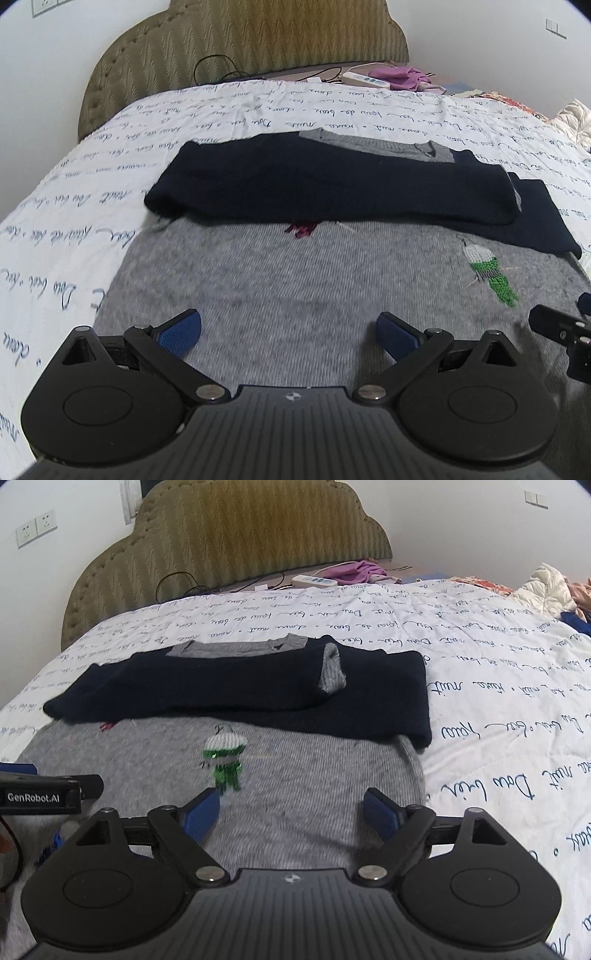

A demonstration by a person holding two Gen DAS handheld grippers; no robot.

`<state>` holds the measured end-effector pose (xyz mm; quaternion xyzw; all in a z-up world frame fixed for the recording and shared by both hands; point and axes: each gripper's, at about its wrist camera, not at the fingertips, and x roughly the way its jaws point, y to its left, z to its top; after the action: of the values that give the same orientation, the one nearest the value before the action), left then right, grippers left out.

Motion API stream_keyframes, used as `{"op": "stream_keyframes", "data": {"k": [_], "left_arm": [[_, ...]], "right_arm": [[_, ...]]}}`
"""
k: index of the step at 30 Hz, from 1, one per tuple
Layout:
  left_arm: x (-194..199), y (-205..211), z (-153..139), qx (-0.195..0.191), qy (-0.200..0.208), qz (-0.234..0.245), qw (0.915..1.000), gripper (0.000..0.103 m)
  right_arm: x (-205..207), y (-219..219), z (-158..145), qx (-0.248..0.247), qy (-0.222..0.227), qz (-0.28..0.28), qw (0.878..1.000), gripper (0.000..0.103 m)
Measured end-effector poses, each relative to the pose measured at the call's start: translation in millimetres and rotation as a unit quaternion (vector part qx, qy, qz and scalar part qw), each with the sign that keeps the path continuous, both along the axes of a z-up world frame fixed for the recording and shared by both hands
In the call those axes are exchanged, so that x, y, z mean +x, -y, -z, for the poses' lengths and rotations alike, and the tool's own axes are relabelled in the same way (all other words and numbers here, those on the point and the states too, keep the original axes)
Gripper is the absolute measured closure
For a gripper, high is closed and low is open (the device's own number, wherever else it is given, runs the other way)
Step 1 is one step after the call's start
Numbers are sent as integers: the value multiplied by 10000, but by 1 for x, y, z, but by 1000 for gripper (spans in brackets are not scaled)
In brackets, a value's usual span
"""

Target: Fold small clothes

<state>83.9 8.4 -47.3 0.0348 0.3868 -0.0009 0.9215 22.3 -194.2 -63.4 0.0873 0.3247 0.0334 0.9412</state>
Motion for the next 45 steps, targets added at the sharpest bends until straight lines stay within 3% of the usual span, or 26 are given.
{"op": "stream_keyframes", "data": {"k": [11, 21, 27, 37, 41, 45], "left_arm": [[-28, -13, 0, -6, 72, 14, 10000, 1], [-42, -22, -1, -104, 48, 0, 9999, 1], [-51, -23, -3, -77, 84, 56, 9999, 1], [-66, -32, -3, -121, 61, 82, 9999, 1], [-70, -33, -3, -101, 66, 104, 9999, 1], [-76, -35, -3, -53, 57, 144, 9999, 1]], "right_arm": [[-32, -7, 3, -57, 74, -260, 9996, 17], [-62, -14, 1, -705, 325, -361, 9963, 17], [-74, -13, 3, -806, 347, -436, 9952, 17], [-86, -17, 7, -487, 255, -566, 9969, 17], [-88, -13, 7, -149, 220, -568, 9980, 14], [-89, -9, 3, -277, 179, -518, 9981, 13]]}}
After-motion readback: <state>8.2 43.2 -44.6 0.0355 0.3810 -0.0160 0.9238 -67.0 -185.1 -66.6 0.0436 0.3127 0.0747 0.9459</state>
